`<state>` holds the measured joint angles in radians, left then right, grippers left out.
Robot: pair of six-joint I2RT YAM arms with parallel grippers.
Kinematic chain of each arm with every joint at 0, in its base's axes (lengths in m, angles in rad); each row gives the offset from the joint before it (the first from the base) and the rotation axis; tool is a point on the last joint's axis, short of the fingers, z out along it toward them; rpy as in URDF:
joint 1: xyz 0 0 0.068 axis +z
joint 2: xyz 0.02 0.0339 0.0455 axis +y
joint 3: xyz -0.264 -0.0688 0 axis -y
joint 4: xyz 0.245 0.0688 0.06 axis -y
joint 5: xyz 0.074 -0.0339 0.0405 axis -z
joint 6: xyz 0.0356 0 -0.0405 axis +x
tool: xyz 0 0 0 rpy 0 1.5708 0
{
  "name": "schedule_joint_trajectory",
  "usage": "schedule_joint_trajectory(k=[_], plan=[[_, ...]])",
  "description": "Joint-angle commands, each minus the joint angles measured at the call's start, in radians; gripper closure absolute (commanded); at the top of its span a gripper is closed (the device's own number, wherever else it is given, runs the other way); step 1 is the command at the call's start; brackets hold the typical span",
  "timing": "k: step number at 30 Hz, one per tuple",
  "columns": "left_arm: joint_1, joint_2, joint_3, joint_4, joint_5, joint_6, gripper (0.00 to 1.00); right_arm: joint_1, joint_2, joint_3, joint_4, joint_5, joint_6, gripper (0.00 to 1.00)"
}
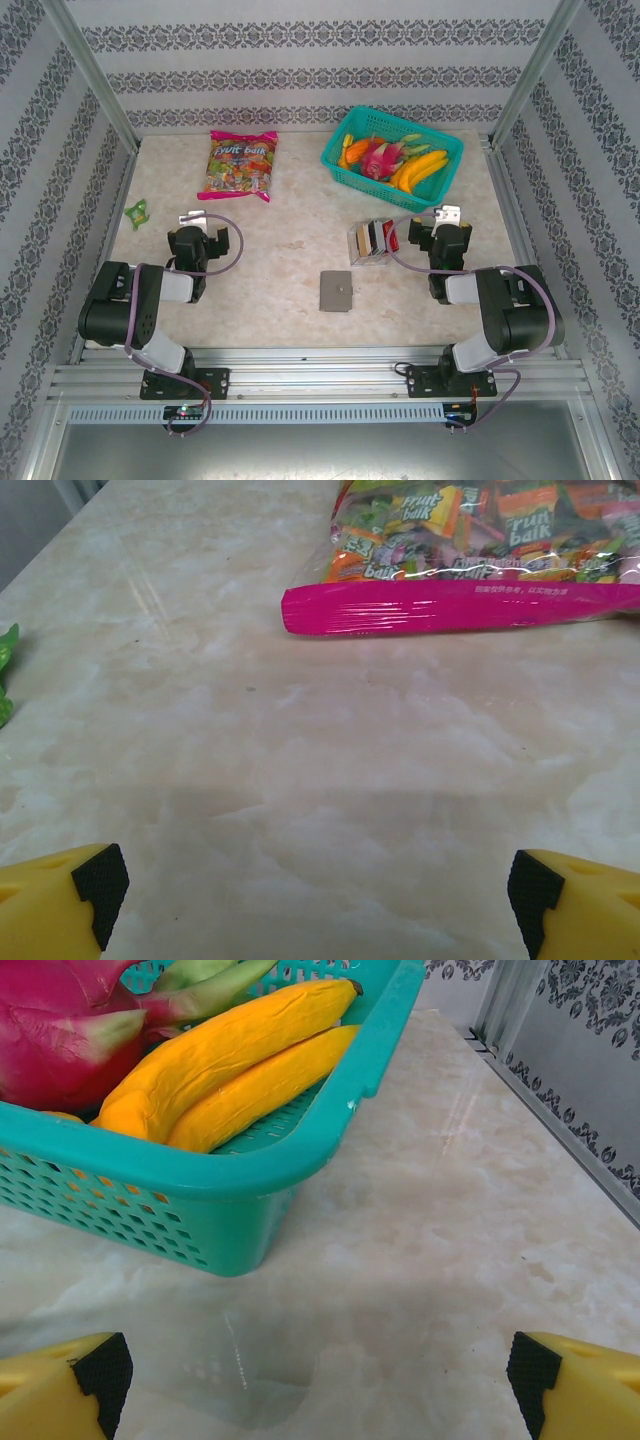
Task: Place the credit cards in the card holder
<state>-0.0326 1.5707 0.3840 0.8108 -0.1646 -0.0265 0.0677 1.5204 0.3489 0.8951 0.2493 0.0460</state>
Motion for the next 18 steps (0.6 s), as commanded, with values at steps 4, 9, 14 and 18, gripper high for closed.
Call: schedule_joint_trajectory(k=[4,9,14,18], plan=[[0.011,-0.013,0.011,0.048,0.031,-0.012,0.00,-0.002,-0.015,0.016,0.033,0.018,0.008,0.02],[0.011,-0.011,0.011,0.051,0.035,-0.009,0.00,-0.003,-0.013,0.018,0.029,0.015,0.009,0.02],[0.011,-0.011,0.012,0.054,0.037,-0.009,0.00,-0.006,-0.013,0.020,0.026,0.009,0.010,0.02],[0.011,-0.010,0.012,0.052,0.039,-0.007,0.00,-0.006,-0.015,0.017,0.030,0.008,0.009,0.02]])
